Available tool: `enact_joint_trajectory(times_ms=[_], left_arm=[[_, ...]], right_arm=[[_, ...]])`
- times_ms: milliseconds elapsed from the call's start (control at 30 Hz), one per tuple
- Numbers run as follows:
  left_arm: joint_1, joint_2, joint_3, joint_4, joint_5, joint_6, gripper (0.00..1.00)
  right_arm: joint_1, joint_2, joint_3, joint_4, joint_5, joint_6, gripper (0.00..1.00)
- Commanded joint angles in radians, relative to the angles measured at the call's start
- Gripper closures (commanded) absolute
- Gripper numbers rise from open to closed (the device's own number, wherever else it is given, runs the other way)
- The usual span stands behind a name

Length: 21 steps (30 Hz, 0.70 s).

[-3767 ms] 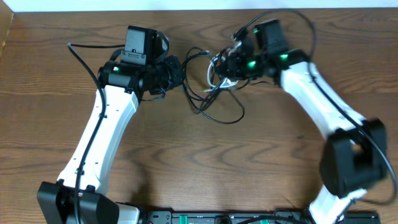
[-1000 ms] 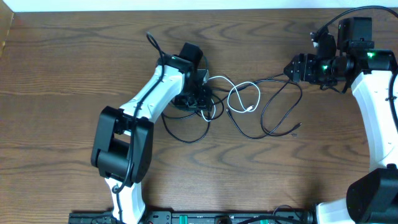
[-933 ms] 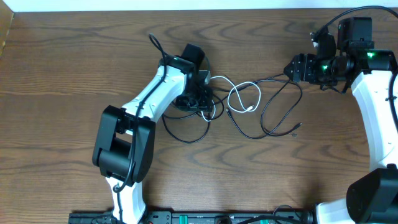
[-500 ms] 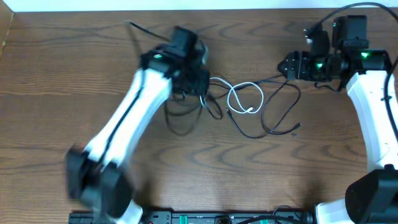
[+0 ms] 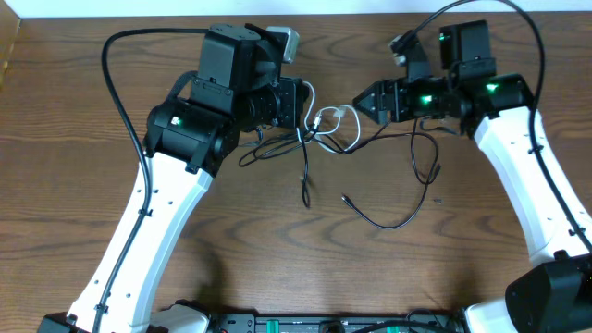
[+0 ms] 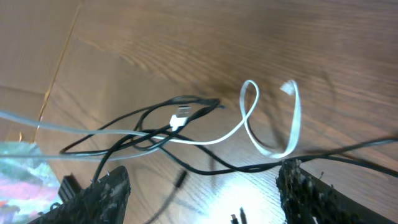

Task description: Untangle cables

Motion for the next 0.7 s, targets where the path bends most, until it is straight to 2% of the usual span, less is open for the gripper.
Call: enact_joint_trajectory(times_ms=[0,133,267,567,667], left_arm=[[0.018,-0.012,0.002,0.027,0.05,-0.046,0.93],[0.018,-0.023,0.002,0.046,0.073,-0.05,0.93],[0.018,-0.031,0.002,0.049,0.072,-0.076,0.93],[0.018,-0.031,0.002,0.049,0.069,-0.098,0.93],[0.018,-0.031,0.002,0.049,0.069,-0.101,0.93]], right_arm=[[0.026,0.008,0.011,0.007,0.002,-0.014,0.26],[0.042,0.052,0.005,0.047,0.0,0.018,0.28],[0.079,0.124,0.005,0.071,-0.082,0.033,0.31],[0.171,0.185,0.005,0.101,-0.067,0.117,0.36],[0.191,0.193,0.004,0.09,-0.005,0.16,0.36]])
